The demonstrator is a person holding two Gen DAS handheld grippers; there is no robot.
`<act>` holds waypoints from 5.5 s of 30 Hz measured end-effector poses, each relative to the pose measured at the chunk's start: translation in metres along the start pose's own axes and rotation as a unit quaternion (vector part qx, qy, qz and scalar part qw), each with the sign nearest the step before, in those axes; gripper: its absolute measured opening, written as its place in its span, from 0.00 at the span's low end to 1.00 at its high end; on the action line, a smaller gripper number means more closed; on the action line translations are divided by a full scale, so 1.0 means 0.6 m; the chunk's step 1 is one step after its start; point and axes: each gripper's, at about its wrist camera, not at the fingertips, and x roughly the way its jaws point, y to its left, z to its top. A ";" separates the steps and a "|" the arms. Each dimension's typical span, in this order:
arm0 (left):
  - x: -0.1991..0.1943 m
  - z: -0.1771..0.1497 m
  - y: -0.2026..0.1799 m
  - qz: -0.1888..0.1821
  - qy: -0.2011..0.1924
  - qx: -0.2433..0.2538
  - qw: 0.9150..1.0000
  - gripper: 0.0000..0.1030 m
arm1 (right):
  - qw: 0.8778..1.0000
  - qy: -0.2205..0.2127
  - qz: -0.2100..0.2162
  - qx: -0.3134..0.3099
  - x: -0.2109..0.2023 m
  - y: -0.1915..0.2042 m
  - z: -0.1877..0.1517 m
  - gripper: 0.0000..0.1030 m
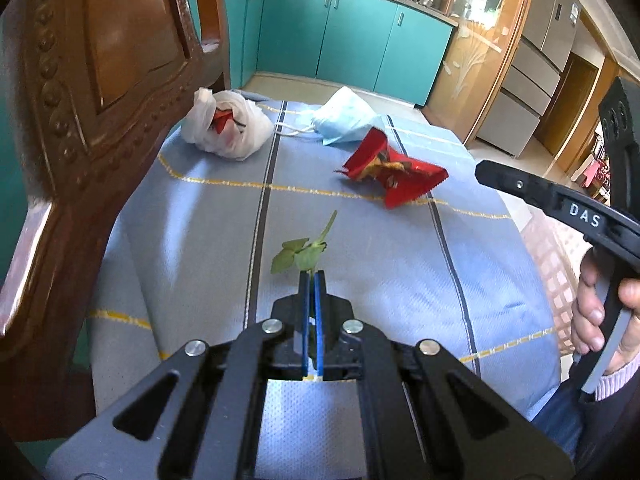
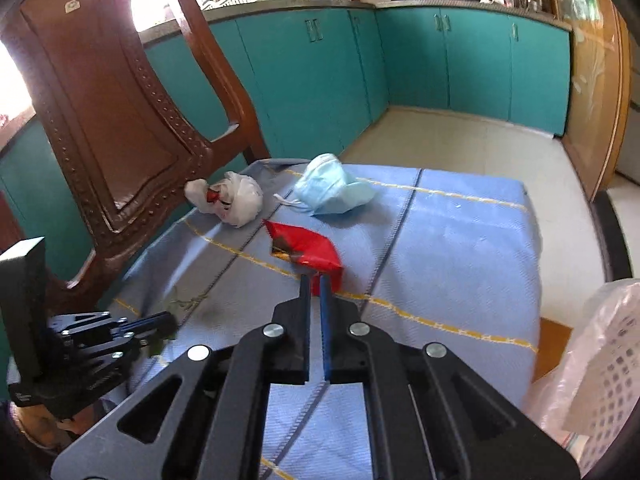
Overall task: Collect trash
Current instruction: 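Grasp the red snack wrapper with the right tool while the left tool grasps the green leafy stem, then carry the red wrapper to the basket and open the right tool while the left tool drops the stem in, then grasp the white plastic bag with the left tool while the right tool grasps the blue face mask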
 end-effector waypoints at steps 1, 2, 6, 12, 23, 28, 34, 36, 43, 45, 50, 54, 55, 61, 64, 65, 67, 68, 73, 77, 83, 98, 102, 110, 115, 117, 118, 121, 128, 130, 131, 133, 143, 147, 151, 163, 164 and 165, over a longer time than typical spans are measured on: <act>-0.001 -0.002 0.000 0.001 0.001 0.000 1.000 0.03 | 1.000 0.002 -0.011 -0.009 0.005 0.004 0.000 0.42; -0.001 -0.005 0.000 0.002 0.003 0.001 1.000 0.03 | 1.000 -0.001 -0.024 -0.019 0.009 0.009 0.001 0.55; -0.004 -0.008 -0.001 0.006 0.007 0.006 1.000 0.03 | 0.994 -0.009 -0.068 -0.083 0.045 0.041 0.018 0.74; -0.034 -0.015 -0.004 0.016 -0.001 0.020 1.000 0.03 | 0.981 0.036 -0.110 -0.158 0.138 0.076 0.021 0.75; -0.055 -0.026 0.008 0.027 -0.009 0.009 1.000 0.03 | 0.980 0.077 -0.038 -0.179 0.114 0.088 -0.006 0.05; -0.063 -0.032 -0.003 0.023 -0.016 0.009 1.000 0.03 | 0.987 0.060 -0.003 -0.150 0.045 0.088 -0.022 0.04; -0.080 -0.038 -0.028 0.020 -0.026 0.022 0.999 0.03 | 0.989 0.028 0.014 -0.141 -0.039 0.085 -0.038 0.04; -0.084 -0.040 -0.035 0.019 -0.028 0.026 0.999 0.03 | 0.992 0.025 0.017 -0.125 -0.059 0.075 -0.047 0.04; -0.095 -0.050 -0.074 0.009 -0.031 0.045 0.998 0.03 | 0.996 0.016 0.003 -0.093 -0.101 0.042 -0.081 0.04; -0.096 -0.052 -0.085 0.005 -0.030 0.051 0.998 0.03 | 0.996 0.014 0.001 -0.088 -0.107 0.036 -0.087 0.04; -0.101 -0.057 -0.103 0.003 -0.031 0.062 0.998 0.03 | 0.997 0.010 -0.002 -0.080 -0.122 0.028 -0.098 0.04; -0.104 -0.058 -0.108 0.005 -0.032 0.066 0.997 0.03 | 0.997 0.006 -0.005 -0.076 -0.129 0.024 -0.101 0.04; -0.104 -0.058 -0.108 0.005 -0.032 0.066 0.997 0.03 | 0.997 0.006 -0.006 -0.076 -0.129 0.023 -0.102 0.04; -0.101 -0.058 -0.115 0.003 -0.032 0.072 0.997 0.03 | 0.997 0.004 -0.008 -0.072 -0.135 0.019 -0.105 0.04; -0.099 -0.058 -0.118 0.001 -0.031 0.076 0.997 0.03 | 0.998 0.001 -0.009 -0.068 -0.138 0.015 -0.106 0.04; -0.100 -0.058 -0.119 0.001 -0.032 0.077 0.997 0.03 | 0.998 0.000 -0.010 -0.066 -0.140 0.014 -0.106 0.04; -0.104 -0.058 -0.120 0.001 -0.036 0.076 0.996 0.03 | 0.998 -0.003 -0.010 -0.061 -0.141 0.012 -0.104 0.04; -0.107 -0.056 -0.120 0.001 -0.039 0.076 0.996 0.03 | 0.998 -0.005 -0.010 -0.058 -0.143 0.010 -0.103 0.04; -0.122 -0.046 -0.123 -0.005 -0.053 0.075 0.996 0.03 | 0.999 -0.035 -0.009 -0.028 -0.175 -0.016 -0.095 0.04; -0.127 -0.030 -0.136 -0.025 -0.064 0.075 0.995 0.03 | 0.997 -0.069 -0.021 0.019 -0.212 -0.063 -0.096 0.04; -0.109 -0.014 -0.201 -0.080 -0.057 0.095 0.991 0.03 | 0.984 -0.111 -0.079 0.116 -0.287 -0.172 -0.126 0.04; -0.074 0.009 -0.457 -0.213 -0.054 0.194 0.956 0.03 | 0.947 -0.068 -0.176 0.259 -0.319 -0.304 -0.207 0.20; -0.064 0.002 -0.490 -0.216 -0.054 0.217 0.951 0.03 | 0.936 -0.096 -0.180 0.288 -0.339 -0.322 -0.214 0.43; -0.046 -0.006 -0.495 -0.210 -0.054 0.216 0.952 0.44 | 0.931 -0.117 -0.186 0.292 -0.350 -0.324 -0.212 0.44; -0.037 0.003 -0.464 -0.193 -0.055 0.197 0.960 0.51 | 0.934 -0.114 -0.181 0.285 -0.336 -0.314 -0.200 0.46; -0.033 0.009 -0.440 -0.180 -0.057 0.182 0.965 0.51 | 0.937 -0.113 -0.180 0.279 -0.328 -0.306 -0.191 0.46; -0.032 0.012 -0.425 -0.168 -0.060 0.171 0.969 0.51 | 0.938 -0.114 -0.178 0.276 -0.325 -0.300 -0.186 0.46; -0.022 0.019 -0.363 -0.086 -0.081 0.127 0.985 0.46 | 0.944 -0.120 -0.164 0.261 -0.310 -0.280 -0.164 0.46; 0.038 0.080 -0.182 0.094 -0.087 0.043 0.991 0.34 | 0.969 -0.108 -0.134 0.180 -0.240 -0.200 -0.103 0.46; 0.055 0.107 -0.141 0.141 -0.090 0.039 0.985 0.34 | 0.974 -0.099 -0.121 0.165 -0.216 -0.181 -0.089 0.46; 0.076 0.127 -0.118 0.169 -0.079 0.046 0.981 0.34 | 0.976 -0.094 -0.116 0.160 -0.205 -0.174 -0.083 0.46; 0.098 0.148 -0.097 0.200 -0.073 0.056 0.976 0.34 | 0.980 -0.085 -0.107 0.148 -0.177 -0.160 -0.066 0.46; 0.216 0.199 -0.026 0.306 -0.008 0.125 0.944 0.34 | 0.988 -0.056 -0.075 0.119 -0.092 -0.124 -0.019 0.46; 0.241 0.205 -0.007 0.304 0.005 0.132 0.943 0.18 | 0.990 -0.048 -0.073 0.114 -0.075 -0.116 -0.013 0.46; 0.240 0.201 -0.003 0.287 -0.008 0.127 0.949 0.04 | 0.990 -0.043 -0.075 0.113 -0.061 -0.114 -0.007 0.46; 0.030 0.045 -0.032 0.052 -0.055 0.058 0.995 0.03 | 0.992 -0.030 -0.010 0.121 0.103 -0.068 0.094 0.67; 0.014 0.026 -0.031 0.030 -0.048 0.051 0.997 0.03 | 0.993 -0.034 -0.010 0.113 0.118 -0.054 0.102 0.70; 0.007 0.017 -0.031 0.021 -0.044 0.045 0.998 0.03 | 0.994 -0.036 -0.009 0.103 0.134 -0.039 0.111 0.75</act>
